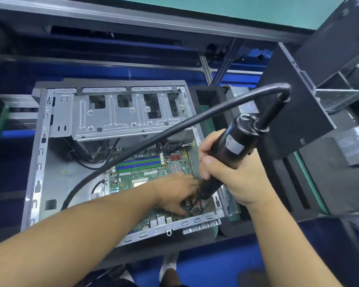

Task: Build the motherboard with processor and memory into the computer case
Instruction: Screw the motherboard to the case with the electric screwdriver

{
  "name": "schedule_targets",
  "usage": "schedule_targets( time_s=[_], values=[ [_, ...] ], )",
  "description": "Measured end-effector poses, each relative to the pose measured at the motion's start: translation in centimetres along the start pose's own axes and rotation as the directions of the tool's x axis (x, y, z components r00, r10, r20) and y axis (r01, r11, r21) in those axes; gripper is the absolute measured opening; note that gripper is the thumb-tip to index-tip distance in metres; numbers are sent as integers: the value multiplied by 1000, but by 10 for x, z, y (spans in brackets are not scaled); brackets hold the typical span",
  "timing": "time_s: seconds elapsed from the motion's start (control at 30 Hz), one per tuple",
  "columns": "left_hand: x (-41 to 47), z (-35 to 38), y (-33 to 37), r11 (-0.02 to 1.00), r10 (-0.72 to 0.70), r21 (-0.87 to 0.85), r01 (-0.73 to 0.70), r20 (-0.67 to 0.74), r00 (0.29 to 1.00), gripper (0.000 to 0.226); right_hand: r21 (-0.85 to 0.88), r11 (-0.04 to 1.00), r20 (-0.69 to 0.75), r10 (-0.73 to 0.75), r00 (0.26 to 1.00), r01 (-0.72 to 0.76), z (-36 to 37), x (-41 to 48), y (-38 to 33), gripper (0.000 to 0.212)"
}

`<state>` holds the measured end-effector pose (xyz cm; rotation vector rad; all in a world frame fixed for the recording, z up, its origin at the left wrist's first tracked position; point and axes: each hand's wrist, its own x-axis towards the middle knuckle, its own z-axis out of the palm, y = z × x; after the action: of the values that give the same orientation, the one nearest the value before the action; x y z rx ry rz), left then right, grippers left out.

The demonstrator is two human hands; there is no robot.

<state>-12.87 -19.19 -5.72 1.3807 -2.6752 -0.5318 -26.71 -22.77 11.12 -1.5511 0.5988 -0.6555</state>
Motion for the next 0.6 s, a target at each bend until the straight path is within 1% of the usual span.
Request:
schedule_targets(
  time_s=[0.03,0.1,0.13,0.17,0.23,0.27,0.33,0.37,0.4,0.43,0.53,0.6],
  values=[
    [0,-10,-1,999,-28,-24,28,12,1000,50,13,999,0,-33,999,33,0,4,-10,15],
    [-6,-35,-5,991,-122,-59,121,-5,993,26,14,994,-6,-105,994,105,-2,14,-32,20],
    [-11,-46,-9,977,-199,-88,194,-42,979,17,3,990,-7,-141,990,142,-3,20,-43,22],
    [-16,-57,-12,951,-292,-134,279,-92,952,17,-9,985,-9,-173,985,173,-3,25,-54,23],
    [-26,-78,-18,880,-461,-248,406,-237,855,12,-24,974,-24,-227,974,226,-5,34,-74,20],
    [-29,-87,-18,847,-520,-314,430,-314,794,7,-29,967,-28,-252,967,252,-6,37,-83,19],
    [-29,-106,-11,801,-585,-443,401,-441,681,11,-35,956,-21,-293,956,292,-9,41,-97,18],
    [-25,-115,-4,801,-586,-467,373,-488,647,14,-37,952,-21,-306,952,305,-11,42,-101,18],
    [-19,-124,4,816,-568,-461,349,-523,636,15,-40,948,-27,-317,948,316,-15,42,-105,19],
    [-11,-131,14,837,-538,-437,331,-544,643,15,-44,945,-39,-326,945,324,-20,41,-107,18],
    [16,-145,41,894,-438,-358,270,-562,702,25,-61,939,-80,-343,936,339,-43,34,-108,19],
    [35,-145,53,902,-420,-331,276,-531,736,21,-80,936,-108,-350,930,343,-64,28,-107,19]
  ],
)
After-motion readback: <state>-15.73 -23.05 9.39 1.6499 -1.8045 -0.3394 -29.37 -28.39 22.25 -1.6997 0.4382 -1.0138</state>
